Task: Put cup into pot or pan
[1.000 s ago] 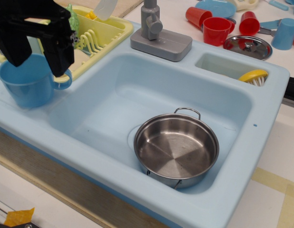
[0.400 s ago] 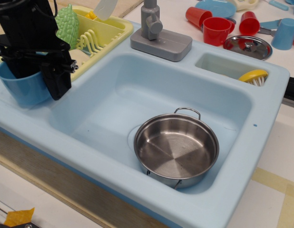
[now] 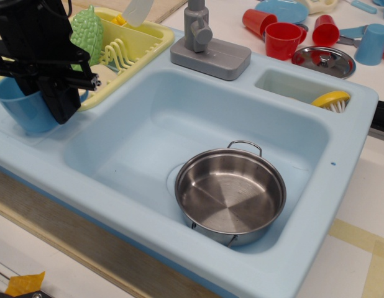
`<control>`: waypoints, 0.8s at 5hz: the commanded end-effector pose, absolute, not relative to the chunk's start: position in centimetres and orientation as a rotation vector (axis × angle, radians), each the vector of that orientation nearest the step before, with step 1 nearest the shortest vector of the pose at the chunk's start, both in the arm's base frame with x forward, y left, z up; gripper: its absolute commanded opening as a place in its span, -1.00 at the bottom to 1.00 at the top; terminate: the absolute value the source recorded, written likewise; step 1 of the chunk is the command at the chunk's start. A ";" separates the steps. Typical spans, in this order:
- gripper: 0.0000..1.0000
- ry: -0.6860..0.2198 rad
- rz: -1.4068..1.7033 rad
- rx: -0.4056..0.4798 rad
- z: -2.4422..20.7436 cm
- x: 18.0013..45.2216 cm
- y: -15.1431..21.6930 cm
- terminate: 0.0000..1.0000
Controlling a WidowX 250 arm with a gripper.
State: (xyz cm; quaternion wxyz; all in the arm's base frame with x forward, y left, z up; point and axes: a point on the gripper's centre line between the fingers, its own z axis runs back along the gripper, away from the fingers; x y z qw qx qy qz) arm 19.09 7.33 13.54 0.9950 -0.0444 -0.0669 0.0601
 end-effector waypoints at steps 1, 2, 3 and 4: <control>-1.00 -0.199 0.118 -0.058 16.1 20.1 4.3 -1.00; -1.00 -0.236 0.115 -0.084 16.6 20.8 0.5 -1.00; -1.00 -0.258 0.102 -0.120 16.6 21.3 -2.7 -1.00; -1.00 -0.260 0.085 -0.184 15.5 21.7 -5.8 -1.00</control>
